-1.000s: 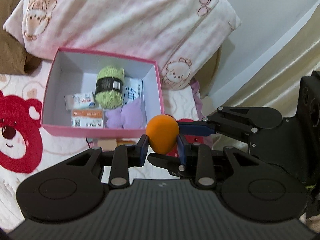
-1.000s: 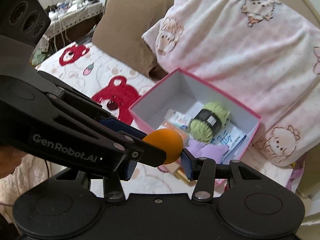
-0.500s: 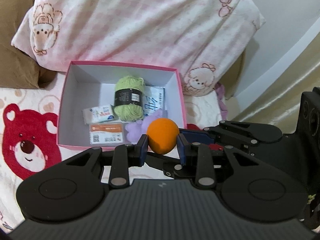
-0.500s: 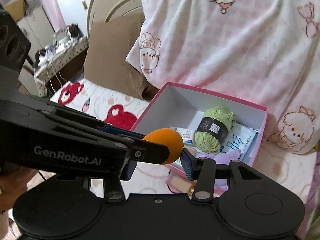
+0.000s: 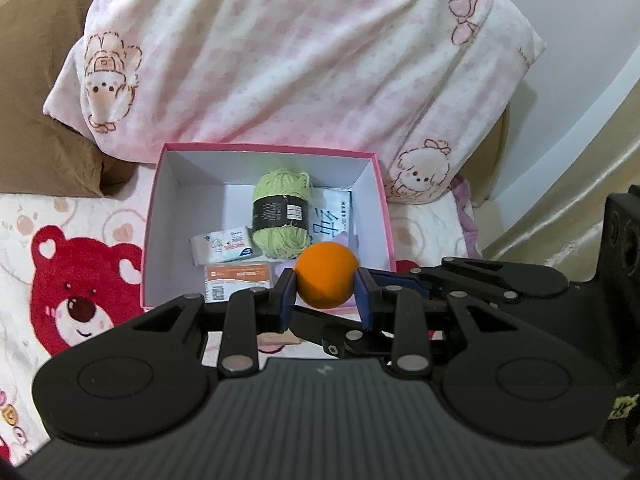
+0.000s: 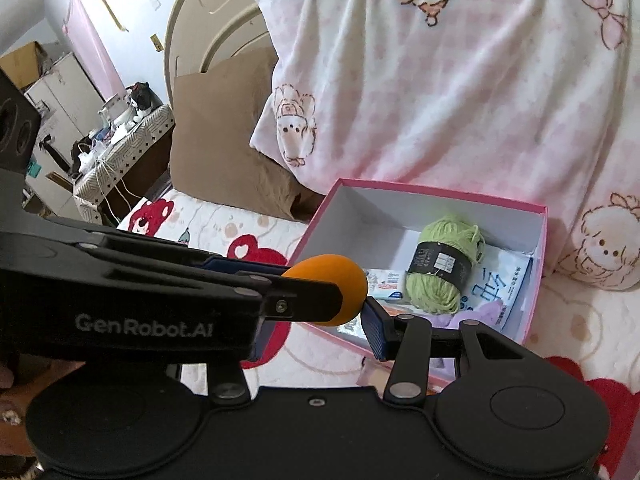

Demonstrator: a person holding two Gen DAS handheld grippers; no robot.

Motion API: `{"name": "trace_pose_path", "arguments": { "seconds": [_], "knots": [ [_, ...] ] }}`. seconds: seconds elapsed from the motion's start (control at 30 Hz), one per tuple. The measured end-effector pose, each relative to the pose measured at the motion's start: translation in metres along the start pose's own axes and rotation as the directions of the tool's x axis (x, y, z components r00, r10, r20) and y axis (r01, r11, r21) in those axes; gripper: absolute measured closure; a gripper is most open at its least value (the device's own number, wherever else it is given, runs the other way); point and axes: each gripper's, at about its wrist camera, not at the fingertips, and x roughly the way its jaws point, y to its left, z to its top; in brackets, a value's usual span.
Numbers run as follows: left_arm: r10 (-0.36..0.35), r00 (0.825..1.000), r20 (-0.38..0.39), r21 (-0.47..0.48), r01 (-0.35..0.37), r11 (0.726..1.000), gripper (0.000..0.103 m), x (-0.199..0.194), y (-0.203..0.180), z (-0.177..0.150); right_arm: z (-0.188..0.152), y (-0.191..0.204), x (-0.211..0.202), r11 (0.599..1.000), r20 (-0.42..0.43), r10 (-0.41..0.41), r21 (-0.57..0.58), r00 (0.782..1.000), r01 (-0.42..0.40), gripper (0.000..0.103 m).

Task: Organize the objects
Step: 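Carry the orange sponge over the pink box and lower it inside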

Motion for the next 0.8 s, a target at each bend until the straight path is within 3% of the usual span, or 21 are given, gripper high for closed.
{"name": "trace_pose_path", "arguments": {
  "seconds": [0.23, 0.4, 0.8],
  "knots": [
    [0.061, 0.998, -0.036, -0.009, -0.061, 0.998, 0.073, 0.019, 0.004, 0.007, 0.002, -0.010, 0.023, 0.998, -0.020, 0.014, 0.056, 1.000, -0.013, 0.051],
    [0.115, 0.993, -0.025, 0.024, -0.114, 0.993, 0.073, 0.039, 0.010, 0.020, 0.009, -0.018, 0.049, 0.997, 0.018, 0.015, 0.072, 1.000, -0.016, 0.051],
    [0.060, 0.995, 0.078, 0.021, -0.062, 0.998, 0.073, 0.106, 0.067, 0.032, 0.031, -0.033, 0.133, 0.996, -0.015, -0.081, -0.048, 0.997, 0.081, 0.051]
  ]
}}
